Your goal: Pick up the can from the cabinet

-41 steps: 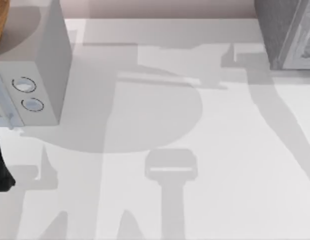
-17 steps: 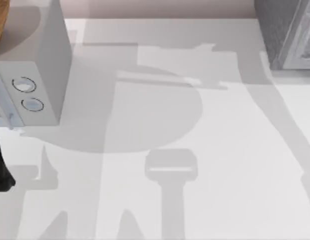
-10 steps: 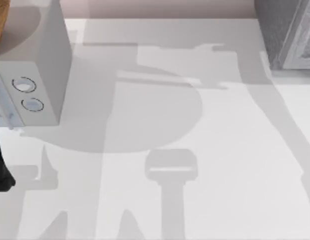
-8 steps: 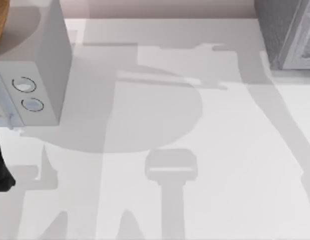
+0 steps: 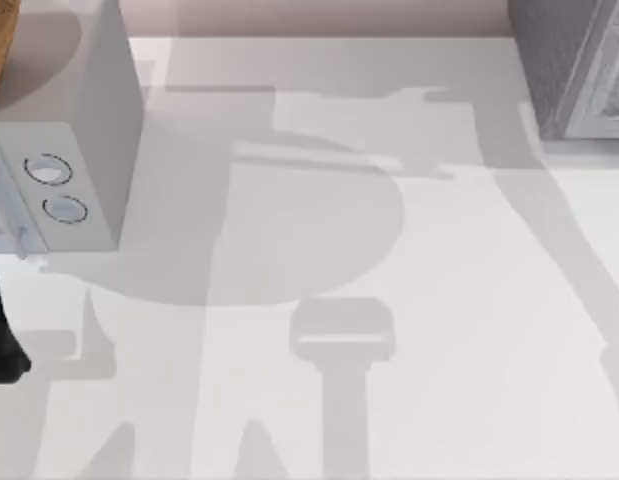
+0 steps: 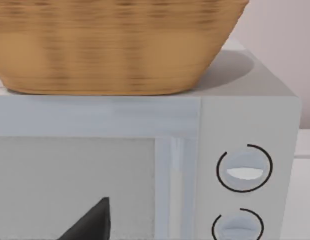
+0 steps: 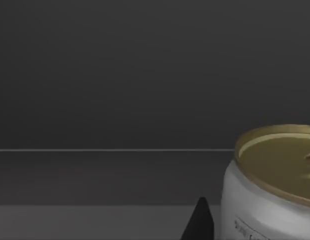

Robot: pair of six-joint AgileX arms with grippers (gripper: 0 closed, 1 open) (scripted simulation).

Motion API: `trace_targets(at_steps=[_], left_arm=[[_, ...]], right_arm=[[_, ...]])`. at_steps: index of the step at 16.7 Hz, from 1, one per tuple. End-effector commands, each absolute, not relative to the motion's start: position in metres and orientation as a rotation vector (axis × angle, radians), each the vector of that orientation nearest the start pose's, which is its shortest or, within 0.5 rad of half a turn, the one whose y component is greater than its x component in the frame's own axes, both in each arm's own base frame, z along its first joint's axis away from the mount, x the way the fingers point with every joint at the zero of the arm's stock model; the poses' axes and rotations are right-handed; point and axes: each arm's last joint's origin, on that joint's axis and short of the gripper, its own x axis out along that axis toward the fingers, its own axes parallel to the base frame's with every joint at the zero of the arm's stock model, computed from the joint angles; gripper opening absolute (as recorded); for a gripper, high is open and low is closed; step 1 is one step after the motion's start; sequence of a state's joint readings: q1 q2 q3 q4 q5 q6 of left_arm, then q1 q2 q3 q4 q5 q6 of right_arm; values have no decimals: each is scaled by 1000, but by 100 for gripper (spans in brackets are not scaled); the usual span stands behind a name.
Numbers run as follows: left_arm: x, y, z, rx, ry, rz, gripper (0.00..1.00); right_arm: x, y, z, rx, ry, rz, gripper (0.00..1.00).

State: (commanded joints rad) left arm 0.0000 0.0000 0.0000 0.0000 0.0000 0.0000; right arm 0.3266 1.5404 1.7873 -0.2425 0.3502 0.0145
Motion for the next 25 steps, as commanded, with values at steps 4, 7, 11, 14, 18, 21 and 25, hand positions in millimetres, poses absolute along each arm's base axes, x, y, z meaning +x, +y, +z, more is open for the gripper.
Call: trace_targets(at_steps=[4, 7, 11, 14, 18, 21, 25], left_arm=[[106, -1, 160, 0, 0, 0, 100], [106, -1, 160, 0, 0, 0, 100], [106, -1, 160, 0, 0, 0, 100], [106, -1, 160, 0, 0, 0, 100], [106, -1, 160, 0, 0, 0, 100], [106, -1, 160, 0, 0, 0, 100], [106, -1, 160, 0, 0, 0, 100]], right_arm=[[307, 111, 488, -2, 0, -11, 0], [258, 122, 508, -9, 10, -24, 0], [172, 118, 536, -3, -3, -7, 0], [142, 106, 543, 2, -10, -7, 0], [142, 106, 542, 3, -9, -9, 0], [142, 104, 538, -1, -5, -9, 0], [139, 87, 516, -3, -2, -13, 0]])
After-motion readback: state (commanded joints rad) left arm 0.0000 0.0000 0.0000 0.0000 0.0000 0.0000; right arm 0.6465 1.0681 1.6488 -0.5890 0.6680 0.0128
